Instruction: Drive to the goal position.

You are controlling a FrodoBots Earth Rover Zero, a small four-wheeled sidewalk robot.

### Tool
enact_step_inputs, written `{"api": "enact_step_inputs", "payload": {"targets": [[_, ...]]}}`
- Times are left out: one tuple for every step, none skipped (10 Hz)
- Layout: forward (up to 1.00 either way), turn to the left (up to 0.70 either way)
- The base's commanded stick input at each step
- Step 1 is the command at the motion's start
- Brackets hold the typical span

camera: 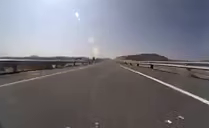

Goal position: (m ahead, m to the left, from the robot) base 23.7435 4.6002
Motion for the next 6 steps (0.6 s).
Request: {"api": "enact_step_inputs", "payload": {"targets": [[1.0,0.0],[1.0,0.0],[1.0,0.0],[1.0,0.0],[1.0,0.0],[1.0,0.0]]}}
